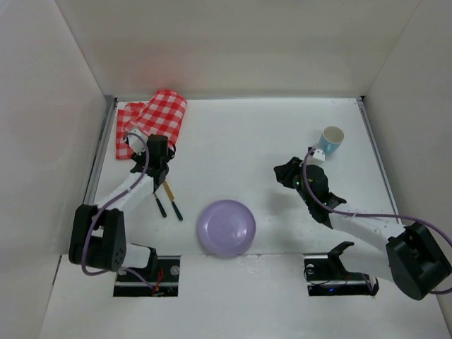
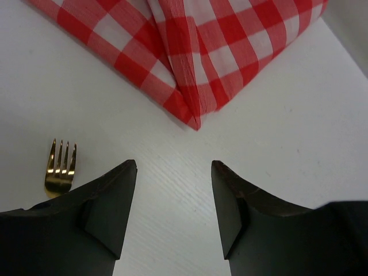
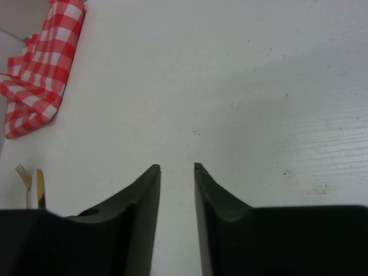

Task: Set the dinner table for one person

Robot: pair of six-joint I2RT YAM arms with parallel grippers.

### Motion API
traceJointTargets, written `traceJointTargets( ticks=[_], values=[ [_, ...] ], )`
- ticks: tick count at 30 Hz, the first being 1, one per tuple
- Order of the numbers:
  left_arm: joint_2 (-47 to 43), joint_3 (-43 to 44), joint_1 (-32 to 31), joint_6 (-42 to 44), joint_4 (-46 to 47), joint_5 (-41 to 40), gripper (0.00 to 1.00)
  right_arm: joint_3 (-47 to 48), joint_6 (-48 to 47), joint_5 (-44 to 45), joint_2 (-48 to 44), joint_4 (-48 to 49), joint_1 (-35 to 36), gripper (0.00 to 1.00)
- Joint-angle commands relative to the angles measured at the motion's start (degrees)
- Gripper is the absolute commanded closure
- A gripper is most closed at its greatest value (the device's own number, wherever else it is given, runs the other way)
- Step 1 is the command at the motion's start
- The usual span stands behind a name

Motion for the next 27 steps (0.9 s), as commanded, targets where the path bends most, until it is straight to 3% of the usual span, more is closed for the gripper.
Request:
traceJointTargets(
  ticks=[1, 7, 15, 19, 23, 27],
  values=[
    [4.37, 4.26, 3.29, -1.51, 4.82, 0.2, 0.48, 2.71, -0.88, -0.53, 0.2, 2.13, 0.61, 0.6],
    [15.62, 10.86, 8.75, -5.38, 7.11, 5.39, 0.49, 3.33, -0.97, -1.58, 1.69, 2.66, 1.67, 0.42],
    [29.07, 18.24, 11.13, -6.26, 9.75, 12.06, 0.52, 3.24, -0.88, -1.85, 3.19, 4.77, 2.63, 0.42],
    [32.16, 19.3, 10.34, -6.45, 10.54, 13.39, 0.61, 3.85, -1.23, -1.76, 3.89, 4.51, 3.6, 0.42],
    [32.95, 20.01, 7.71, -6.09, 11.42, 14.09, 0.78, 3.68, -1.32, -1.14, 4.07, 5.12, 3.87, 0.42],
    [32.78, 19.83, 5.51, -5.39, 13.35, 15.32, 0.88, 4.03, -1.59, -1.14, 4.16, 4.59, 4.22, 0.42]
  ],
)
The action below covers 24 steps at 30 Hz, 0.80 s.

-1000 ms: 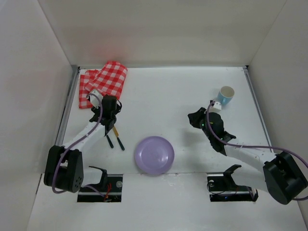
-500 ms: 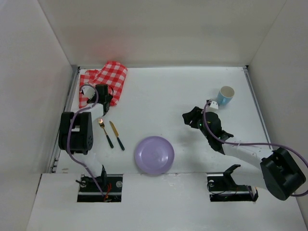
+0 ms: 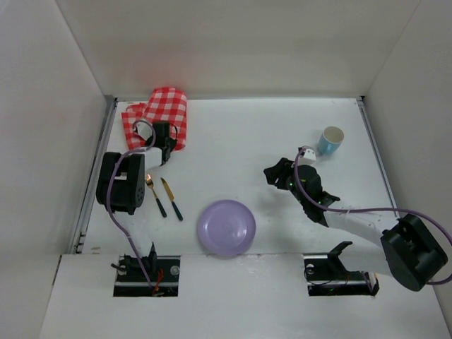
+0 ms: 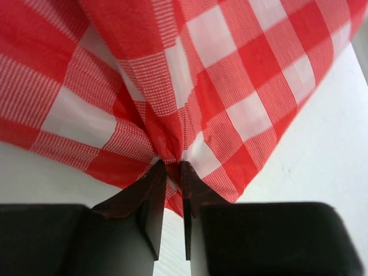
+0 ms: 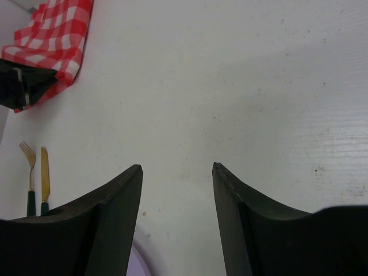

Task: Set the dinner table for one person

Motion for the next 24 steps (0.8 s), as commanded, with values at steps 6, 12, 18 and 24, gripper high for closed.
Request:
traceJointTargets(
  ticks=[6, 12, 18, 24],
  values=[
    [1.15, 3.03, -8.92, 0.54, 3.72, 6.23, 0.94, 1.93, -0.93, 0.36, -1.36, 2.93, 0.76, 0.42],
    [1.42, 3.21, -19.03, 0.8, 5.92, 7.99, 0.95, 0.96, -0.67, 0.54, -2.33, 2.84, -1.17, 0.41],
    [1.25, 1.81, -25.54, 1.68, 6.36, 9.04, 0.96, 0.7, -0.93, 0.63, -2.85, 2.76, -1.7, 0.41],
    [-1.82, -2.5, -30.29, -1.65, 6.8, 7.29, 0.93, 0.43, -0.93, 0.72, -3.21, 2.06, -3.45, 0.4]
  ],
)
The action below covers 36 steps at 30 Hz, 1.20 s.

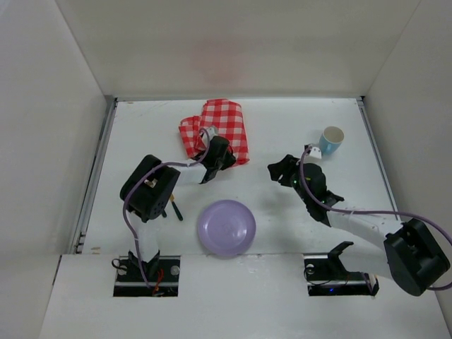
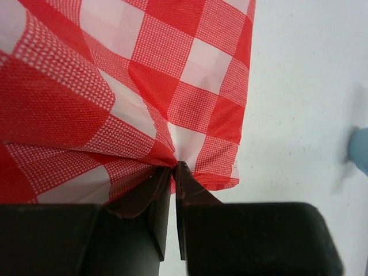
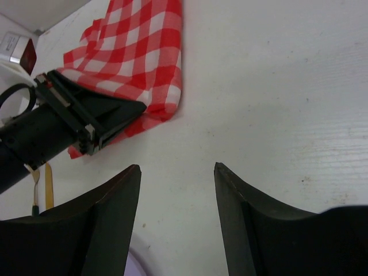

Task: Set the dinner table for one person

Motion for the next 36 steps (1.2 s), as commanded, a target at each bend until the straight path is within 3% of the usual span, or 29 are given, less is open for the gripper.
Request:
traceJointTargets(
  ticks=[1, 4, 7, 12, 15, 18, 22, 24, 32, 36],
  values=[
    [-4.69, -3.29, -2.4, -2.94, 1.12, -1.89, 0.9, 0.41, -0.95, 0.74, -1.41, 1.81, -1.14, 0.4],
    [-7.85, -4.09, -4.08, -5.68, 0.15, -3.39, 0.78, 0.58, -1.66, 1.09, -1.5, 1.46, -1.23, 0.4],
    [-12.68, -4.96, -5.22, -5.42, 0.06, -4.36, 0.67, 1.11, -2.36, 0.65, -1.24, 0.85, -1.23, 0.48],
    [-23.48, -8.38, -5.05, -2.53, 0.94, -5.5, 0.62, 2.43, -1.92, 0.21, 0.16, 0.06, -1.14, 0.85],
    [-31.3, -13.03, -4.17, -0.76, 1.73, -7.52, 0.6, 4.53, -2.62, -0.66, 1.48, -0.91, 0.61, 0.88],
    [-39.12, -18.66, -2.33, 0.3, 1.56, -8.58, 0.58, 7.69, -4.64, -0.93, 4.11, -1.35, 3.69, 0.77],
    [-48.01, -28.06, 2.06, -1.1, 1.21, -8.58, 0.57, 16.29, -9.12, -1.28, 11.48, -7.49, 8.52, 0.39],
    [-50.56, -31.32, 4.78, -1.72, 0.16, -7.53, 0.57, 21.56, -12.27, -0.5, 15.96, -10.48, 11.07, 0.29],
    [-54.0, -39.41, 18.84, -4.54, 0.59, 0.28, 0.56, 45.82, -25.37, 1.96, 33.45, -23.48, 14.51, 0.14],
    [-54.18, -41.61, 22.63, -5.68, 2.08, 3.1, 0.55, 58.21, -33.63, 4.25, 43.03, -30.87, 14.51, 0.08]
  ],
)
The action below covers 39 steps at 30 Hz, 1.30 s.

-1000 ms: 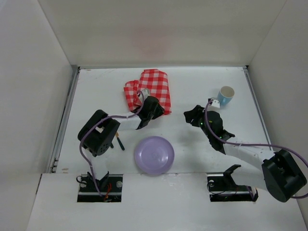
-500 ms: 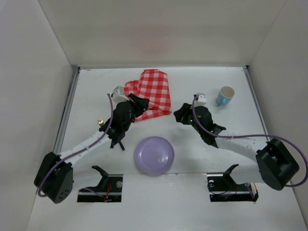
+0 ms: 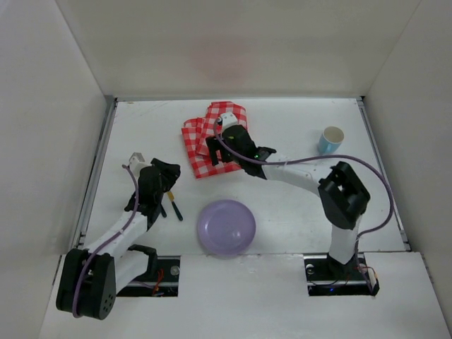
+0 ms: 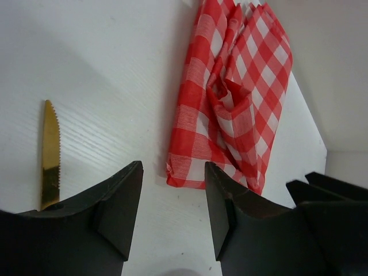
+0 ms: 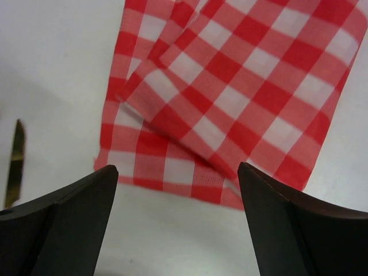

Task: Set the dinner table for one person

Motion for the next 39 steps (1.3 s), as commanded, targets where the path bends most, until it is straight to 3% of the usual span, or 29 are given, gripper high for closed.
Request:
traceJointTargets(
  ticks=[1, 8, 14, 20, 24, 28, 35, 36, 39],
  values=[
    [-1.36, -1.68, 2.83, -1.64, 3.31, 5.01, 0.55, 10.25, -9.93, 3.77, 6.39, -9.48, 0.28, 0.07],
    [1.19, -3.09, 7.23, -3.22, 6.38, 9.67, 0.55, 24.33, -16.88, 6.15, 17.83, -16.35, 3.88, 0.02],
    [2.16, -3.71, 7.41, -4.19, 8.32, 10.73, 0.55, 32.24, -18.55, 8.52, 24.07, -18.72, 4.76, 0.01],
    [2.69, -3.62, 7.41, -4.19, 8.49, 11.08, 0.54, 37.17, -19.43, 13.7, 27.59, -18.99, 5.2, 0.17],
    [4.71, -3.09, 7.15, -4.45, 8.49, 11.6, 0.54, 39.37, -20.57, 17.31, 29.7, -18.9, 5.38, 0.21],
    [4.97, -2.83, 6.71, -4.1, 8.49, 10.99, 0.54, 40.86, -20.23, 16.18, 31.29, -19.95, 5.29, 0.31],
    [4.45, -2.74, 6.36, -3.92, 8.14, 10.29, 0.54, 40.51, -18.11, 9.06, 30.23, -21.1, 5.55, 0.29],
    [4.62, -2.74, 6.44, -3.92, 8.14, 10.55, 0.54, 41.04, -18.03, 8.96, 30.49, -21.45, 5.64, 0.31],
    [5.06, -2.57, 6.18, -3.92, 8.23, 10.47, 0.54, 41.57, -16.54, 11.76, 30.41, -20.84, 5.64, 0.58]
  ],
)
